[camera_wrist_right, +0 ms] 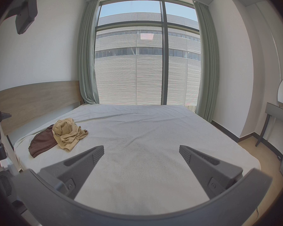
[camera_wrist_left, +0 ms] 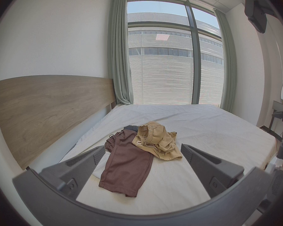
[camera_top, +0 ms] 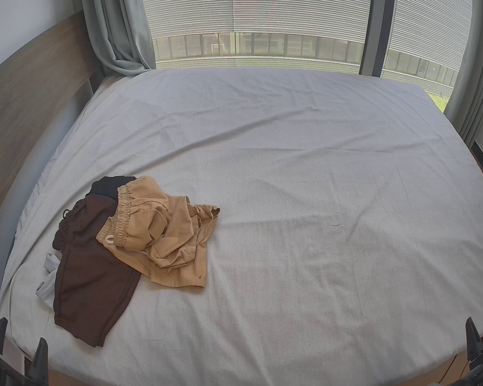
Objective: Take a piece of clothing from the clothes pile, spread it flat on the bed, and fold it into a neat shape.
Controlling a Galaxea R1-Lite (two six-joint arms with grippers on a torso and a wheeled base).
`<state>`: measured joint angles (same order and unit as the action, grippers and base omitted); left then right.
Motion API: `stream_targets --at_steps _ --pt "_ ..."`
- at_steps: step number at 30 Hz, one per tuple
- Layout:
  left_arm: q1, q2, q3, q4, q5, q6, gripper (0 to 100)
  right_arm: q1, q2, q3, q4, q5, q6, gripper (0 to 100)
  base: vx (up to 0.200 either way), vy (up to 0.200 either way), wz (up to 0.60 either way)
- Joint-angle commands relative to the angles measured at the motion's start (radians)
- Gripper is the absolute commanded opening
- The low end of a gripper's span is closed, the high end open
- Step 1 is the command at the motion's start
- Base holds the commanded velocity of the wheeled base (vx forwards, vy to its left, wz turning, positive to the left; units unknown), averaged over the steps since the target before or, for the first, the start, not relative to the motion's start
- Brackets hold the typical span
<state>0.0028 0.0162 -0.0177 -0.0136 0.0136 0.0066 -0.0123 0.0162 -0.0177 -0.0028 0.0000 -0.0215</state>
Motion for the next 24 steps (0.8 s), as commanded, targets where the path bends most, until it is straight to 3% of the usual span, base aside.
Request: stream_targets --at_steps 1,4,12,19,24 --pt "0.0 -0.015 0.012 -0.051 0.006 0.003 100 0.0 -0.016 0.016 0.0 0.0 -0.002 100 0.0 0.0 0.0" --pt "0.0 0.008 -0.034 -0.143 0.023 0.013 100 0.0 -0.016 0.016 0.0 0.0 -0.002 100 0.0 0.0 0.0" --pt "-0.056 0.064 -0.065 -0.104 0.009 0.003 100 0.0 -0.016 0.016 0.0 0.0 0.0 100 0.0 0.0 0.0" --pt "-0.073 0.199 -0.134 -0.097 -0.103 -0.109 100 0.0 -0.016 0.016 0.0 0.003 -0.009 100 0.0 0.0 0.0" --pt "-0.072 0.312 -0.156 -0.115 -0.156 -0.123 100 0.0 -0.016 0.016 0.0 0.003 -0.015 100 0.0 0.0 0.0"
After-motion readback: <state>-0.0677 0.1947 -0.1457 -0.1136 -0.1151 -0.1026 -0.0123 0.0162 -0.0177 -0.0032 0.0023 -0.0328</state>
